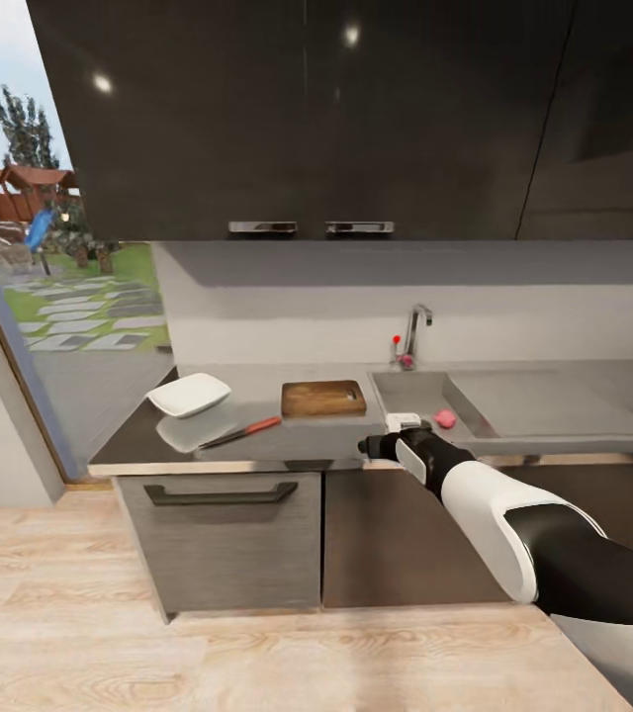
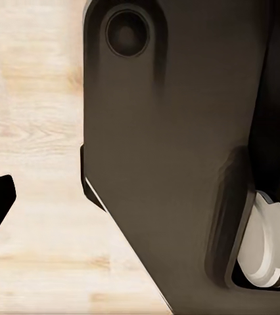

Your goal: In the kitchen, take the Vidalia onion out of the sink, dice it on the chopping board with the paring knife, put the diced onion into the bowl on the countertop, then place both the paring knife and the chopping board into the sink.

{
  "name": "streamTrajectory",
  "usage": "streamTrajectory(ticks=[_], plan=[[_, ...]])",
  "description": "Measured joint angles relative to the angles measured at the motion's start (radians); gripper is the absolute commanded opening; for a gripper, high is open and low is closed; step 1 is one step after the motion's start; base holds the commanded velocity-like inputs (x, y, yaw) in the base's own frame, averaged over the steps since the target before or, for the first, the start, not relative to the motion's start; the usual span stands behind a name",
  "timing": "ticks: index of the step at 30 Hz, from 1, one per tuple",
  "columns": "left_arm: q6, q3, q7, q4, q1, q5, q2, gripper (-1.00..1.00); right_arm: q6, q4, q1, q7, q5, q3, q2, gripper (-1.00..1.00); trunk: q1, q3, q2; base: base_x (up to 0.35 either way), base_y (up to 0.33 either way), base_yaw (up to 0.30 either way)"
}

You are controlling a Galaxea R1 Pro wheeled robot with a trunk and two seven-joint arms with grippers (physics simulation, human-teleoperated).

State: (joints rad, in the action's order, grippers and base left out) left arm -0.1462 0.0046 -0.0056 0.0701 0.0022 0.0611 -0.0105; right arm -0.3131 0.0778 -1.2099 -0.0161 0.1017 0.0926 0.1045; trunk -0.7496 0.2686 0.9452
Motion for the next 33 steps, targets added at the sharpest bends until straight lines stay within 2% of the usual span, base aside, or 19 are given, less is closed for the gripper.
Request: streamTrajectory(ticks=[13,16,18,21,22,25,27,28,29,30,32,33], plan=[[0.000,0.000,0.000,-0.006,0.000,0.000,-0.001,1.00,0.010,-0.009,0.012,-0.001,-0.001,0.000,-0.007,1.00,0.000,0.000,0.000,-0.332,0.000,0.000],[0.000,0.001,0.000,-0.009,0.000,-0.001,-0.002,1.00,0.058,-0.022,0.040,-0.001,-0.002,0.000,-0.010,1.00,0.000,0.000,0.000,-0.148,0.000,0.000],[0.000,0.003,0.000,-0.015,0.000,-0.001,-0.002,1.00,0.127,-0.038,0.075,-0.001,-0.003,0.000,-0.012,1.00,0.001,0.000,0.000,-0.065,0.000,0.000],[-0.001,0.004,0.001,-0.043,0.000,-0.002,-0.002,1.00,0.254,-0.053,0.159,-0.001,-0.005,0.000,-0.013,1.00,0.001,0.000,0.000,-0.026,0.000,0.000],[-0.003,0.004,0.001,-0.071,-0.001,-0.002,-0.002,1.00,0.311,-0.054,0.227,-0.001,-0.006,0.000,-0.015,1.00,0.001,0.000,0.000,-0.011,0.000,0.000],[-0.004,0.005,0.001,-0.106,-0.001,-0.003,0.000,1.00,0.385,-0.055,0.337,-0.001,-0.010,0.000,-0.016,1.00,0.001,0.000,0.000,-0.005,0.000,0.000],[-0.004,0.005,0.002,-0.130,-0.001,-0.003,0.001,1.00,0.477,-0.057,0.440,-0.001,-0.014,0.001,-0.019,1.00,0.001,0.000,0.000,-0.002,0.000,0.000],[-0.004,0.005,0.002,-0.134,-0.001,-0.003,0.001,1.00,0.501,-0.057,0.463,-0.001,-0.016,0.001,-0.020,1.00,0.001,0.000,0.000,-0.001,0.000,0.000],[-0.004,0.006,0.003,-0.142,-0.002,-0.003,0.001,1.00,0.547,-0.057,0.512,-0.001,-0.017,0.001,-0.024,1.00,0.001,0.000,0.000,0.000,0.000,0.000],[-0.004,0.006,0.004,-0.162,-0.001,-0.003,0.000,1.00,0.629,-0.058,0.606,-0.001,-0.022,0.001,-0.039,1.00,0.001,0.000,0.000,0.000,0.000,0.000],[-0.004,0.006,0.006,-0.180,-0.001,-0.003,-0.001,1.00,0.686,-0.058,0.684,-0.003,-0.027,0.002,-0.052,1.00,0.001,0.000,0.000,0.000,0.000,0.000],[-0.003,0.006,0.006,-0.198,-0.002,-0.003,-0.002,1.00,0.738,-0.059,0.750,-0.005,-0.031,0.002,-0.060,1.00,0.001,0.000,0.000,0.000,0.000,0.000]])
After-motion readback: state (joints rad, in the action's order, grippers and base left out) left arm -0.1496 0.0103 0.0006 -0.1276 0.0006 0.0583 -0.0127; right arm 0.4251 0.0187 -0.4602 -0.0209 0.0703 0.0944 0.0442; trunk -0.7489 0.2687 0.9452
